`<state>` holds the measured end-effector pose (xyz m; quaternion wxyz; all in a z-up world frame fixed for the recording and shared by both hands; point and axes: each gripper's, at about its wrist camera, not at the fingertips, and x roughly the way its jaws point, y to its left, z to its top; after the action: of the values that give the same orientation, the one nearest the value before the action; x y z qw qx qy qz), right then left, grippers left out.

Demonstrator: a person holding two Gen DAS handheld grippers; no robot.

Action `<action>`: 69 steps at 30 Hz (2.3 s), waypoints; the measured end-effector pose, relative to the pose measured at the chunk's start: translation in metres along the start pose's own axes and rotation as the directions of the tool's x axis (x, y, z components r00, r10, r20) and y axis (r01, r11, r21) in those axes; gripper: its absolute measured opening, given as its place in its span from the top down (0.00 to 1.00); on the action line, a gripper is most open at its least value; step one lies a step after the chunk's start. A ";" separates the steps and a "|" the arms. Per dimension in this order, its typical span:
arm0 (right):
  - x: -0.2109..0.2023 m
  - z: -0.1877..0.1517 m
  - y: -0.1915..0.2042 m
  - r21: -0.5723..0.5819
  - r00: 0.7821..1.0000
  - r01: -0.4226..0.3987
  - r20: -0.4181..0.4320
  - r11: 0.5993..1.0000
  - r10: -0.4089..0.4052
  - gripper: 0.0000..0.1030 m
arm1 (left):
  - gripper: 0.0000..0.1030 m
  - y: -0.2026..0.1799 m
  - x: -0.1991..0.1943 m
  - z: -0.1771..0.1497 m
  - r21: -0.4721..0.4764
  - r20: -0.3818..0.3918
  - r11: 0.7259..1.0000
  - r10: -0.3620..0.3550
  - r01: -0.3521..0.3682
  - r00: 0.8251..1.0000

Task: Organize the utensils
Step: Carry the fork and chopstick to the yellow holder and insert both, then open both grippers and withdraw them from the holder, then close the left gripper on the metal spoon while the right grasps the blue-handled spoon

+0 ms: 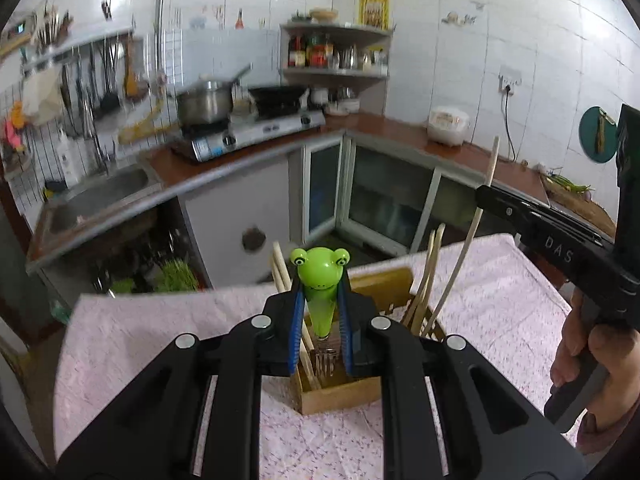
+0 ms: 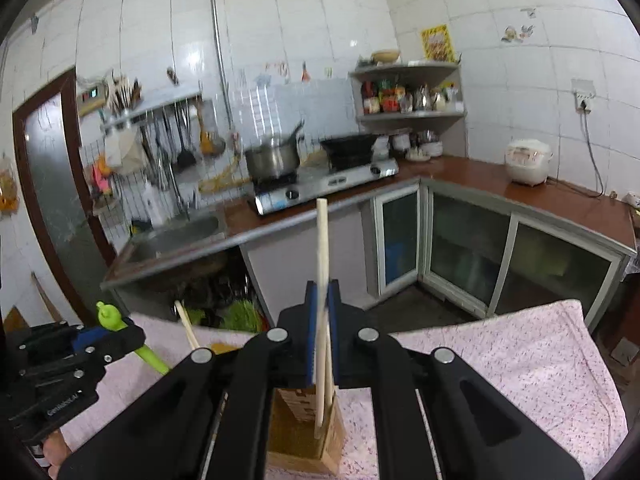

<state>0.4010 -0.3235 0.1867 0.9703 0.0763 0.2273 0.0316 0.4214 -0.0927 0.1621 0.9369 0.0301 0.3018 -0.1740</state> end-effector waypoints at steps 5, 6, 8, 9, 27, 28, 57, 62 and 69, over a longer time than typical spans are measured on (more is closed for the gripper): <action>0.027 -0.031 -0.001 -0.013 0.996 -0.006 -0.089 1.000 0.005 0.94 | 0.86 0.007 0.032 -0.028 -0.036 -0.051 0.999 0.001 -0.003 0.999; 0.032 -0.038 -0.003 -0.011 0.994 -0.007 -0.108 1.000 0.006 0.94 | 0.86 0.009 0.038 -0.033 -0.045 -0.065 0.999 0.001 -0.004 0.998; 0.039 -0.049 -0.006 -0.003 0.990 -0.011 -0.139 1.000 0.010 0.94 | 0.86 0.012 0.046 -0.042 -0.063 -0.081 0.998 0.004 -0.009 0.997; 0.042 -0.053 -0.007 -0.001 0.988 -0.016 -0.153 1.000 0.016 0.94 | 0.86 0.013 0.049 -0.045 -0.070 -0.082 0.997 0.003 -0.009 0.997; -0.032 -0.092 -0.034 0.016 0.977 0.127 -0.176 0.992 -0.122 0.30 | 0.05 0.043 -0.018 -0.080 -0.179 -0.032 0.979 0.093 -0.097 0.995; -0.039 -0.098 -0.033 -0.006 0.973 0.150 -0.176 0.989 -0.149 0.29 | 0.05 0.043 -0.022 -0.087 -0.175 -0.049 0.978 0.103 -0.111 0.993; -0.115 -0.252 -0.029 -0.068 0.890 0.207 -0.401 0.976 -0.217 0.20 | 0.31 -0.001 -0.065 -0.294 -0.230 -0.498 0.963 0.005 -0.137 0.867; -0.116 -0.258 -0.031 -0.064 0.885 0.210 -0.411 0.976 -0.218 0.20 | 0.53 -0.015 -0.070 -0.297 -0.183 -0.517 0.971 0.037 -0.152 0.855; -0.116 -0.260 -0.028 -0.068 0.885 0.203 -0.415 0.977 -0.213 0.20 | 0.85 -0.021 -0.070 -0.294 -0.115 -0.551 0.982 0.065 -0.152 0.832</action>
<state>0.1824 -0.3277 0.0030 0.8973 0.0317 0.4369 -0.0545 0.1980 -0.0439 -0.0370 0.8202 0.0230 0.5658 -0.0810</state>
